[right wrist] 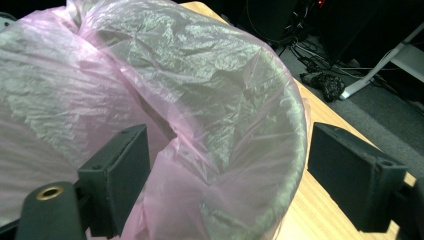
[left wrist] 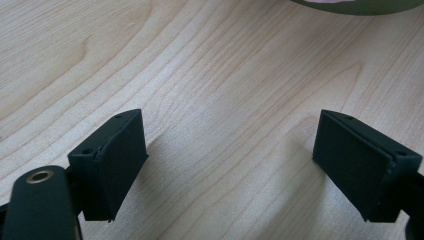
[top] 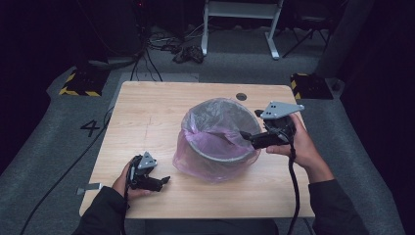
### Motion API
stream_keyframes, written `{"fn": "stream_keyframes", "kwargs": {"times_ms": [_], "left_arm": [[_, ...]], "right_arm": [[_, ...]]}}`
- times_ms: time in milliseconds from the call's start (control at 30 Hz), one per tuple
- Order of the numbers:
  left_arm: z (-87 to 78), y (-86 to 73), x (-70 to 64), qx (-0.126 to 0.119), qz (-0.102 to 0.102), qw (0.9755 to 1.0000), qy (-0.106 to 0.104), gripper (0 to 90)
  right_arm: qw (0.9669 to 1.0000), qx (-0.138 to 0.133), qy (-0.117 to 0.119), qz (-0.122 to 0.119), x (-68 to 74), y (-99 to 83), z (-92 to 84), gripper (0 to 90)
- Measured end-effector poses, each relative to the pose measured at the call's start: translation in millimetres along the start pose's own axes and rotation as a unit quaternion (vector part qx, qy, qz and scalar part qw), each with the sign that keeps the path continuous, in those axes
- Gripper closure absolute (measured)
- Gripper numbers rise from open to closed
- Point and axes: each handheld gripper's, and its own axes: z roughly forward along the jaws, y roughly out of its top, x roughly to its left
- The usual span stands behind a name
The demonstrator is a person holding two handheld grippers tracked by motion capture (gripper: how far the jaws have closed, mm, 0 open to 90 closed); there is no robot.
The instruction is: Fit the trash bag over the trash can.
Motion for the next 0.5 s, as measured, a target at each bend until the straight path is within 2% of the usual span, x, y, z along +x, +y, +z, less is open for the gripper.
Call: {"fn": "stream_keyframes", "kwargs": {"times_ms": [167, 500], "left_arm": [[0.0, 0.0, 0.0, 0.0, 0.0, 1.0, 0.0, 13.7], [0.2, 0.1, -0.1, 0.0, -0.001, 1.0, 0.0, 13.7]], "right_arm": [[1.0, 0.003, -0.005, -0.003, 0.5, -2.9, -7.4, 17.0], [0.9999, 0.008, 0.0, -0.009, 1.0, -11.0, -21.9, 16.9]]}}
